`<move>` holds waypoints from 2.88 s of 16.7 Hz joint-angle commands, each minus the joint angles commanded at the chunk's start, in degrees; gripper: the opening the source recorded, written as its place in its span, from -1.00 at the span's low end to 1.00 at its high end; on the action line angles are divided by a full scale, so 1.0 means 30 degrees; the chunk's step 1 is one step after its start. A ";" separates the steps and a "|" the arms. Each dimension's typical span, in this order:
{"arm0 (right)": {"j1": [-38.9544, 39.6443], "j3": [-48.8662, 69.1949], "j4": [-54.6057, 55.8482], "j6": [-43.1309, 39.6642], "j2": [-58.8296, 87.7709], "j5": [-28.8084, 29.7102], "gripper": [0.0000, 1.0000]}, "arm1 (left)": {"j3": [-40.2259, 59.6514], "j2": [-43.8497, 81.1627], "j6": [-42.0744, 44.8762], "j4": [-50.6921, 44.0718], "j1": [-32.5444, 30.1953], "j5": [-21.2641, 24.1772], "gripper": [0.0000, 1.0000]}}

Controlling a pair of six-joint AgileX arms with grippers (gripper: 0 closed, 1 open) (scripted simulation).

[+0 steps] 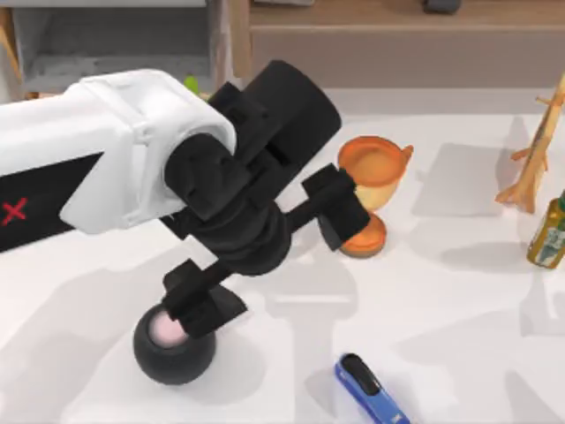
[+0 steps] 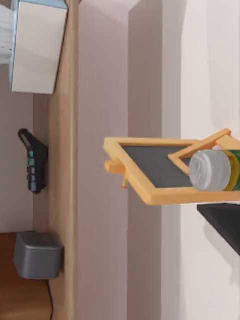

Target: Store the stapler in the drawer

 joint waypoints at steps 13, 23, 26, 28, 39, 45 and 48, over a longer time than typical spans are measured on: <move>0.0000 0.0000 0.0000 0.0000 0.0000 0.0000 1.00 | 0.7101 0.9208 -0.7683 -0.4784 -0.4899 0.0014 1.00; 0.0000 0.0000 0.0000 0.0000 0.0000 0.0000 1.00 | 0.5093 1.0480 -0.7649 -0.1504 -0.4882 0.0024 1.00; 0.0000 0.0000 0.0000 0.0000 0.0000 0.0000 1.00 | 0.5093 1.0480 -0.7649 -0.1504 -0.4882 0.0024 0.85; 0.0000 0.0000 0.0000 0.0000 0.0000 0.0000 1.00 | 0.5093 1.0480 -0.7649 -0.1504 -0.4882 0.0024 0.55; 0.0000 0.0000 0.0000 0.0000 0.0000 0.0000 1.00 | 0.5093 1.0480 -0.7649 -0.1504 -0.4882 0.0024 -1.00; 0.0000 0.0000 0.0000 0.0000 0.0000 0.0000 1.00 | 0.5093 1.0480 -0.7649 -0.1504 -0.4882 0.0024 -1.00; 0.0000 0.0000 0.0000 0.0000 0.0000 0.0000 1.00 | 0.5162 1.0419 -0.7648 -0.1557 -0.4872 0.0011 -1.00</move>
